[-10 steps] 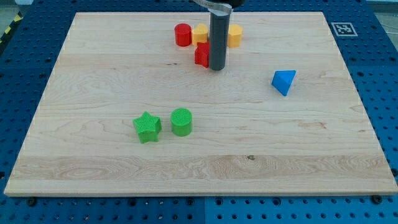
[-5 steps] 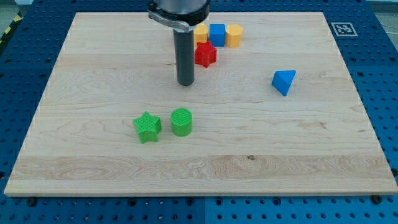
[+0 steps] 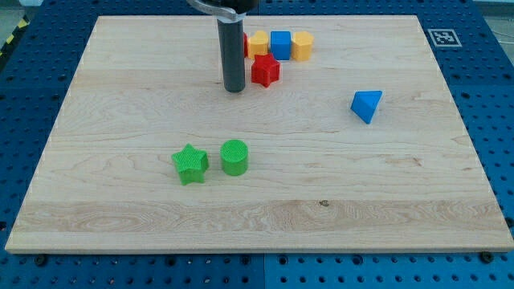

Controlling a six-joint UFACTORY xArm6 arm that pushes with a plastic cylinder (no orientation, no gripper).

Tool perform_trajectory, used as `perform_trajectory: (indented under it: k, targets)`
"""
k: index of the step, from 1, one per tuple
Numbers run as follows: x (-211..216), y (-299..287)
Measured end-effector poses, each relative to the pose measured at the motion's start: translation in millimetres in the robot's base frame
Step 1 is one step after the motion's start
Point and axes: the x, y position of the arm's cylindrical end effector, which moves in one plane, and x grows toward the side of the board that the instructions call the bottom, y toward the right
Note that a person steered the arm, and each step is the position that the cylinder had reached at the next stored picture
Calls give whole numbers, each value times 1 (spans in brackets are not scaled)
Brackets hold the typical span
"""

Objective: Move the red star into the yellow heart and blue cube

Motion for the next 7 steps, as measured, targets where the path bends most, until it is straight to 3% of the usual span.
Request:
perform_trajectory:
  k: [7]
  targets:
    - [14,35]
